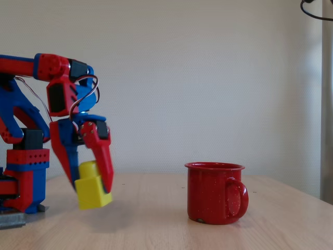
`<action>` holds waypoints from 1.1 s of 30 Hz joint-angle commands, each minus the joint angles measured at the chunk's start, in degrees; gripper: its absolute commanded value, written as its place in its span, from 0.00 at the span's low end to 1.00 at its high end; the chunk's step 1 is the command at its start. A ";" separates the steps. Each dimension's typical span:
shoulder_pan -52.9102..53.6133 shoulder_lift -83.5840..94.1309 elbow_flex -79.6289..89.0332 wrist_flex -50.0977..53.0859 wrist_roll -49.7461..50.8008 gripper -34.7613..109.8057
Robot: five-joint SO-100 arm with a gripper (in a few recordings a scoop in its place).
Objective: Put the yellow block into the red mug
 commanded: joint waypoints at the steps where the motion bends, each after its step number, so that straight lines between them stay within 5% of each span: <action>1: -1.23 0.70 -7.47 -1.41 2.29 0.24; 33: -25.05 -35.16 -71.10 15.38 24.08 0.24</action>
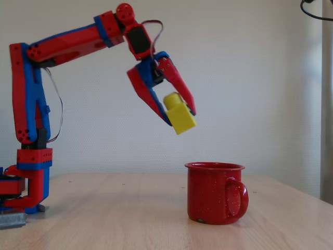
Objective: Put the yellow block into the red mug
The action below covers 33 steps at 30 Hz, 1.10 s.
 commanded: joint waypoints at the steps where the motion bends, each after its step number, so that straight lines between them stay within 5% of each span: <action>1: -0.44 -1.93 -8.00 1.14 2.29 0.24; 33: -2.72 -26.63 -20.57 -5.80 0.70 0.24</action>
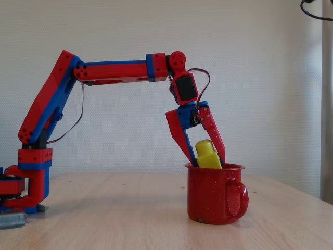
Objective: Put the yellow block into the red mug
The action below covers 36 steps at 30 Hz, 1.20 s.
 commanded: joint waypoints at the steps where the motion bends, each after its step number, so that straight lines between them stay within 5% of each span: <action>1: 0.44 3.52 -5.01 -0.53 -0.44 0.24; 6: 0.44 3.52 -4.75 -0.97 -0.53 0.25; 12: 0.44 3.34 -4.66 -1.05 -0.35 0.41; 18: 0.44 3.34 -4.66 -1.49 -0.44 0.47; 26: 0.35 4.57 -4.75 -1.76 -0.97 0.44; 31: 0.35 7.12 -4.92 -1.93 -2.20 0.24; 36: 0.62 9.93 -4.66 -2.37 -2.20 0.24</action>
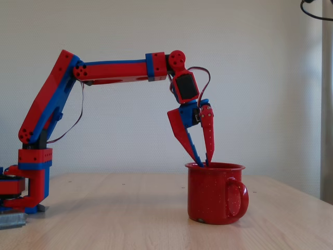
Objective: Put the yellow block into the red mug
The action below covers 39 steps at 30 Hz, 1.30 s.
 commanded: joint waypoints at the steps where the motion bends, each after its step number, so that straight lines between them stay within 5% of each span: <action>1: 0.70 9.58 -4.66 -0.53 -0.35 0.24; 11: 0.97 21.36 -0.44 -0.18 -2.99 0.24; 39: 0.62 82.53 64.07 -11.69 -6.06 0.24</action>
